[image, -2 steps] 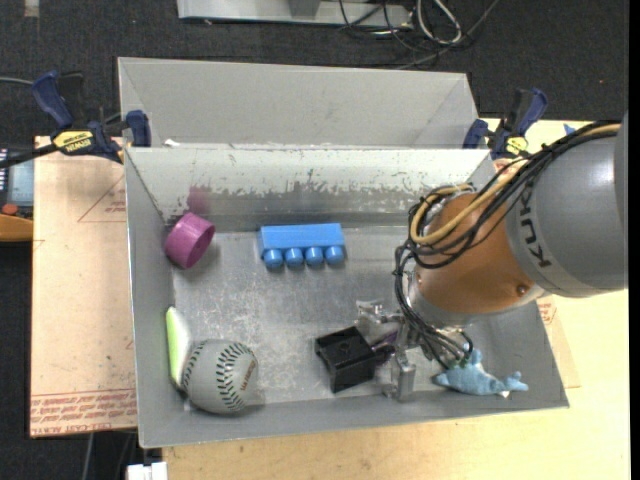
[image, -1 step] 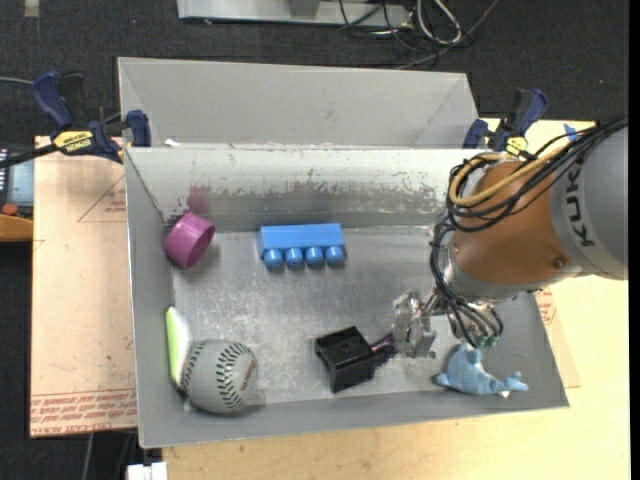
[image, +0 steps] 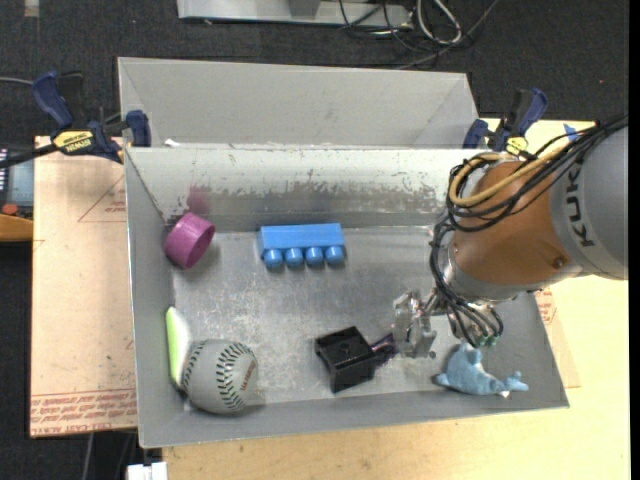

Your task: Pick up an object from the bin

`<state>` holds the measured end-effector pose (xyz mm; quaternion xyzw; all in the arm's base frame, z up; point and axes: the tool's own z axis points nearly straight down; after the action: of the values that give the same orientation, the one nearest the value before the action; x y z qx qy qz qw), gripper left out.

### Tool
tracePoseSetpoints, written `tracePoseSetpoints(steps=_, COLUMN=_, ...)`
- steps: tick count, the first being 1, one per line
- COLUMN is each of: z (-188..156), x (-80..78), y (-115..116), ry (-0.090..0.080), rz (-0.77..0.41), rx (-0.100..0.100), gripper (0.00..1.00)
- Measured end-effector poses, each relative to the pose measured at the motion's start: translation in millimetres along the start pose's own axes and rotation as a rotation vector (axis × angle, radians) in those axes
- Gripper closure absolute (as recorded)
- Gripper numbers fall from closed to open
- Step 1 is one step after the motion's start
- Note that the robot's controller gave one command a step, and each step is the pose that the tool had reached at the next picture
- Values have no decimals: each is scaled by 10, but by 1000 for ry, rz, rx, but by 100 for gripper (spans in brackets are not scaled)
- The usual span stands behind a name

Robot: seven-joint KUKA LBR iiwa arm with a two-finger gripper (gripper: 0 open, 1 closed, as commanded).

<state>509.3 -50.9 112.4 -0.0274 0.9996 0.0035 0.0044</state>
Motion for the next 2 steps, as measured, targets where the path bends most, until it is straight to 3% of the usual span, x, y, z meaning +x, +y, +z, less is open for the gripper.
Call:
tracePoseSetpoints(steps=1, z=369, x=-22, y=149, ry=-14, rz=29, rx=2, gripper=100)
tracePoseSetpoints(steps=2, z=482, x=31, y=201, ry=-3, rz=23, rx=-1, gripper=0)
